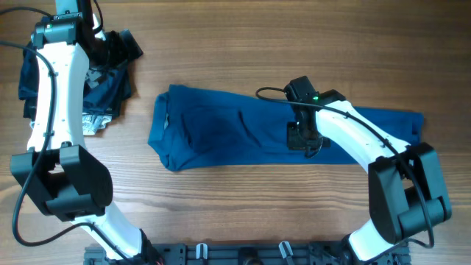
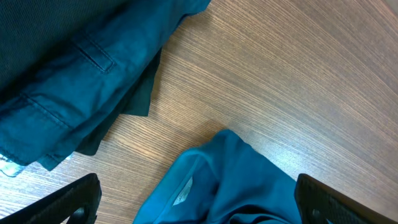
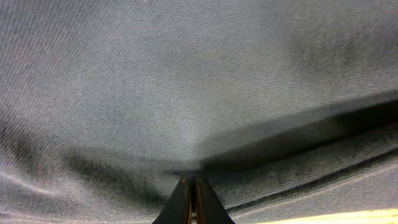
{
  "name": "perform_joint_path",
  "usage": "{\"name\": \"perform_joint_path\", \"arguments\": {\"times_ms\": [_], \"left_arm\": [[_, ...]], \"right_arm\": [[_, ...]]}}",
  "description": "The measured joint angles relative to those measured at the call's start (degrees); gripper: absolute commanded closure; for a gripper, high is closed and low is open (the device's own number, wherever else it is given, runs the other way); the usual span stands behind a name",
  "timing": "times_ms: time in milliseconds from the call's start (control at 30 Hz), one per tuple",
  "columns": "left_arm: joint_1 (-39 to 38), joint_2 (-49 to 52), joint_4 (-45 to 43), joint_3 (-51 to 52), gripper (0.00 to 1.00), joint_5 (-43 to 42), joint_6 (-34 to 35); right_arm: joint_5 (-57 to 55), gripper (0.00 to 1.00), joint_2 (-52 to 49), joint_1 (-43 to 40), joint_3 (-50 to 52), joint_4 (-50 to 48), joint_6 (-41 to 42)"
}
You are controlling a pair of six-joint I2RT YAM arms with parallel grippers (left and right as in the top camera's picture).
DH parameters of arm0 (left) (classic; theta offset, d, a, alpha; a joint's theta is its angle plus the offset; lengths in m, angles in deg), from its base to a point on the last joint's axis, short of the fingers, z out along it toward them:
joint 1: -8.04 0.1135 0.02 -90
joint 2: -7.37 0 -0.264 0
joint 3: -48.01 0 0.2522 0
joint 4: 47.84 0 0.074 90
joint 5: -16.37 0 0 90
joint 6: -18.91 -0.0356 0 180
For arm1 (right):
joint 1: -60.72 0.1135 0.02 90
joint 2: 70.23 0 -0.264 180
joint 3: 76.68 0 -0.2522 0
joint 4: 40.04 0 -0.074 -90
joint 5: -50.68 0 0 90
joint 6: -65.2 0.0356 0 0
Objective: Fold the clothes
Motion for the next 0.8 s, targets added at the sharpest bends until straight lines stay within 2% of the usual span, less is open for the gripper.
{"name": "perform_joint_path", "arguments": {"times_ms": [200,400,433,467,500,567,800], "left_arm": [[-0.02,0.0,-0.02,0.0,0.0,0.0,0.0],[0.0,0.0,0.0,0.0,0.0,0.0,0.0],[0.0,0.0,0.0,0.0,0.0,0.0,0.0],[0.0,0.0,-0.02,0.0,0.0,0.0,0.0],[0.0,0.0,0.0,0.0,0.0,0.0,0.0],[-0.02,0.0,0.0,0.0,0.0,0.0,0.0],[-0.02,0.0,0.0,0.0,0.0,0.0,0.0]], "right_arm": [[-0.28,0.96,0.48,-0.07,5.46,-3.58,2.45],[-0.72,0.95,1.18,-0.07,5.53,-2.84,2.97],[-0.9,0.86,1.68,-0.09,4.9,-1.46,2.97],[-1.07,0.85,3.13,-0.33,3.58,-0.11,2.97],[-1.11,0.92,4.68,-0.83,2.78,0.09,3.32],[-1.27,0.95,6.67,-2.89,2.01,0.44,2.8],[-1.51,0.96,6.84,-14.91,3.61,-2.67,0.94]]}}
